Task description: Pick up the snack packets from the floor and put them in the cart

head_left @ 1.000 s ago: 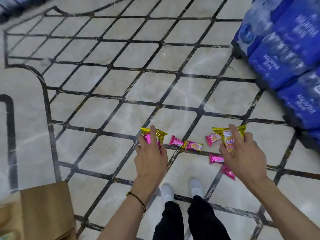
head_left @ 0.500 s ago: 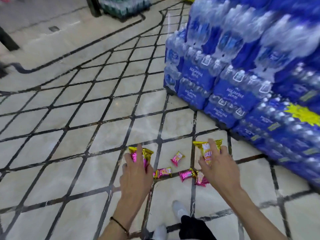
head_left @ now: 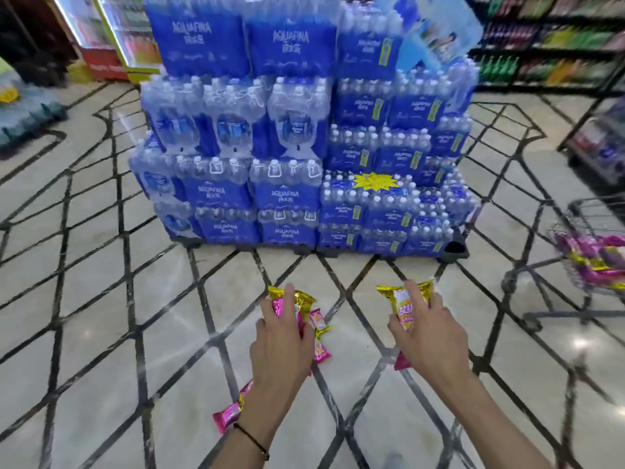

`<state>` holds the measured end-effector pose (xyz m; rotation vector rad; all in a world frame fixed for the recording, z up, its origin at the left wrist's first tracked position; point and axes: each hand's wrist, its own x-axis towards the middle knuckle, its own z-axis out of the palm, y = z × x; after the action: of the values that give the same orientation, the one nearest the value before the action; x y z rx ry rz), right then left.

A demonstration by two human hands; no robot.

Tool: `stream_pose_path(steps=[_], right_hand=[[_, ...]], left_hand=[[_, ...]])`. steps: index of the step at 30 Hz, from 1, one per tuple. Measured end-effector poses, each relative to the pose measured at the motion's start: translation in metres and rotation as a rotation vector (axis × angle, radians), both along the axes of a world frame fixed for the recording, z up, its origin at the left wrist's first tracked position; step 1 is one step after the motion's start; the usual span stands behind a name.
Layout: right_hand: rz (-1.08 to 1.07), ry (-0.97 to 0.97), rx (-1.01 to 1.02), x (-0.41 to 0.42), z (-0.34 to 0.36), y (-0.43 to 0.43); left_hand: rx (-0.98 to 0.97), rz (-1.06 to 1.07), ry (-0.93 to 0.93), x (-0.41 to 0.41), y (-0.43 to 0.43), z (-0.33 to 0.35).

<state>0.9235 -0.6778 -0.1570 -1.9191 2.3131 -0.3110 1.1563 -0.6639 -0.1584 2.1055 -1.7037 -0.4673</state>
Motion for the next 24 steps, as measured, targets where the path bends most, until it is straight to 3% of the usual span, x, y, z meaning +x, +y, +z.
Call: stream_pose_path(steps=[9, 24], right_hand=[[-0.344, -0.052, -0.033, -0.179, 0.008, 0.07], [-0.752, -0.127, -0.03, -0.519, 0.0, 0.18]], left_hand=[[-0.021, -0.362, -0.064, -0.198, -0.005, 0.013], [0.048, -0.512, -0.006, -0.547, -0.002, 0.014]])
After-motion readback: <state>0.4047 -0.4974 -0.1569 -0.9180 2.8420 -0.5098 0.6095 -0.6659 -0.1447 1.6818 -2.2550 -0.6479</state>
